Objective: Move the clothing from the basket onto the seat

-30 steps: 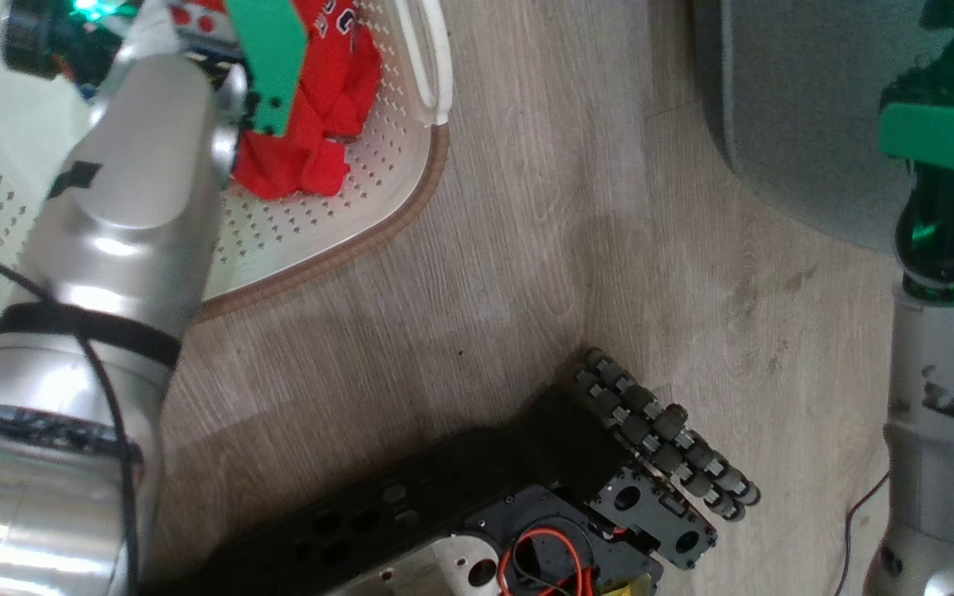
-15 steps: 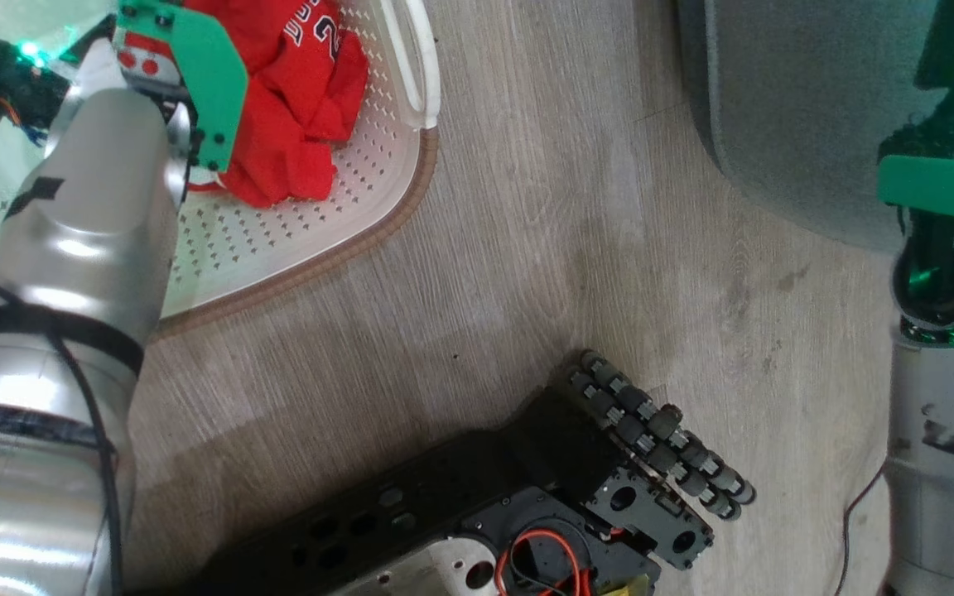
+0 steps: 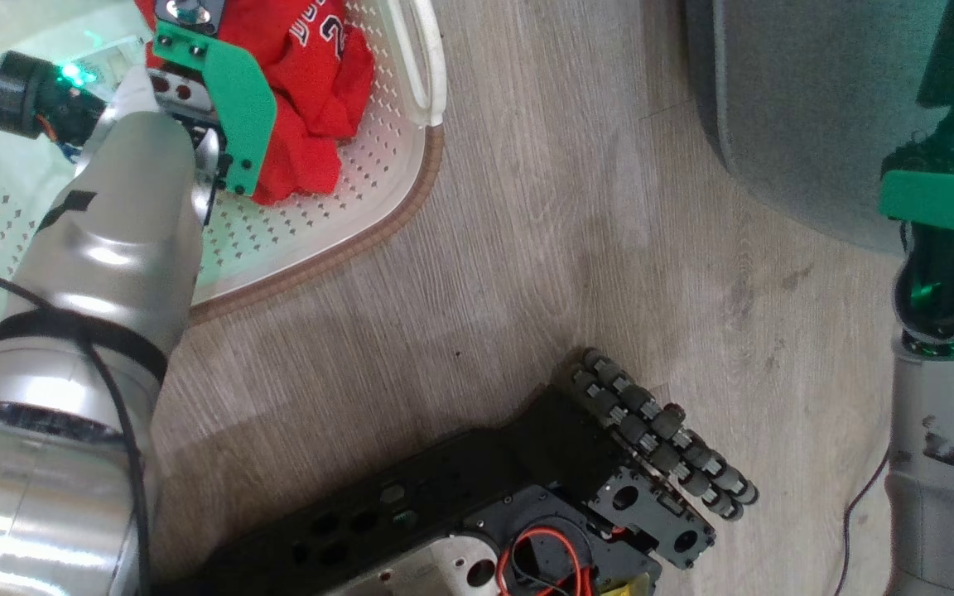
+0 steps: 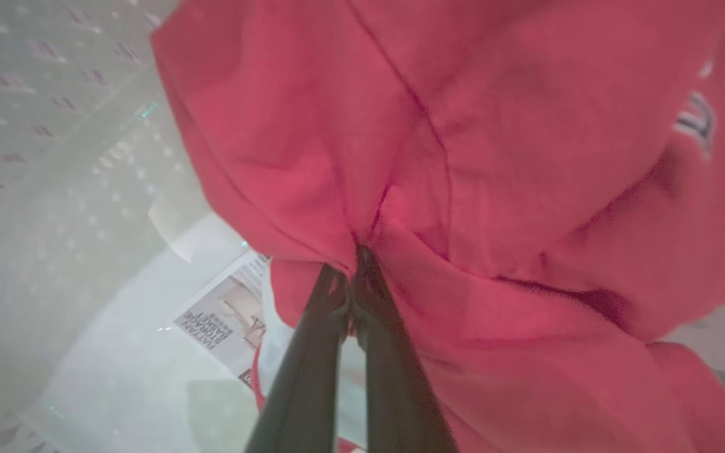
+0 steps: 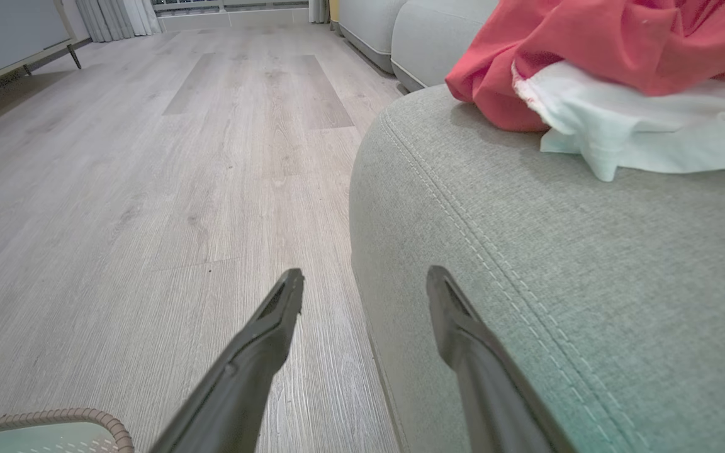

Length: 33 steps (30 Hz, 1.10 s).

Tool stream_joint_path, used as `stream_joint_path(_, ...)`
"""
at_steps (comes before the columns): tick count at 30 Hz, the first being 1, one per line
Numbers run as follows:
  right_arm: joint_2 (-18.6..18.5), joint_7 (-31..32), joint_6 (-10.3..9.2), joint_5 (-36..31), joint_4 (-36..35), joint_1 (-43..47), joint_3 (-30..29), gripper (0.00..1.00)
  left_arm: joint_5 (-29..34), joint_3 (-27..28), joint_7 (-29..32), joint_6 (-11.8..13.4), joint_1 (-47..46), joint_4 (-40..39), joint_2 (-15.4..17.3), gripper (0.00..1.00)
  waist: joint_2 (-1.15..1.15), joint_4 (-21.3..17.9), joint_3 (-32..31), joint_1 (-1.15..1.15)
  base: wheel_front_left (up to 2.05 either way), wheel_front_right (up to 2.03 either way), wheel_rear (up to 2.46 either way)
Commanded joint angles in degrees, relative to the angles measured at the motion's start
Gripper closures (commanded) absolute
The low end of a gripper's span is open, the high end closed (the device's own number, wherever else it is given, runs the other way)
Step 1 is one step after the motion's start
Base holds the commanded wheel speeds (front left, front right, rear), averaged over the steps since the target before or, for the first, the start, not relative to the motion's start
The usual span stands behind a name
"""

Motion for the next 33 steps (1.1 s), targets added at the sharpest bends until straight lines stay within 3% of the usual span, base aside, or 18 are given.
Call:
stream_joint_path(1,-0.4,-0.2,-0.02,-0.1,-1.4,3.3,0.2,0.0,-0.9,0.0,-1.2,-1.1,0.3,-0.4,-0.3,1.0,0.0,0.1,0.0,0.0,0.0,0.0,0.0)
stream_joint_path(10,-0.4,-0.2,-0.02,-0.8,-0.2,0.7,-0.1,0.0,-3.9,0.8,-10.5,-3.2,-2.4,-2.8,-1.0,1.0,0.0,1.9,-0.8,0.0,0.0,0.0,0.0)
stream_joint_path(17,-0.4,-0.2,-0.02,-5.2,0.7,1.1,-3.1,0.0,-5.7,0.3,-16.1,-6.7,-0.2,-3.7,-1.3,1.0,0.0,8.6,-6.9,0.0,0.0,0.0,0.0)
stream_joint_path(27,-0.4,-0.2,-0.02,-13.2,2.8,8.1,-7.8,0.0,-13.2,0.5,-22.1,-11.1,11.0,-10.8,-1.6,1.0,0.0,19.1,-22.3,0.0,0.0,0.0,0.0)
stream_joint_path(33,-0.4,-0.2,-0.02,-17.6,4.4,13.1,-9.2,0.0,-16.1,1.5,-22.5,-9.5,21.0,-21.1,-1.6,1.0,0.0,23.6,-32.7,0.0,0.0,0.0,0.0)
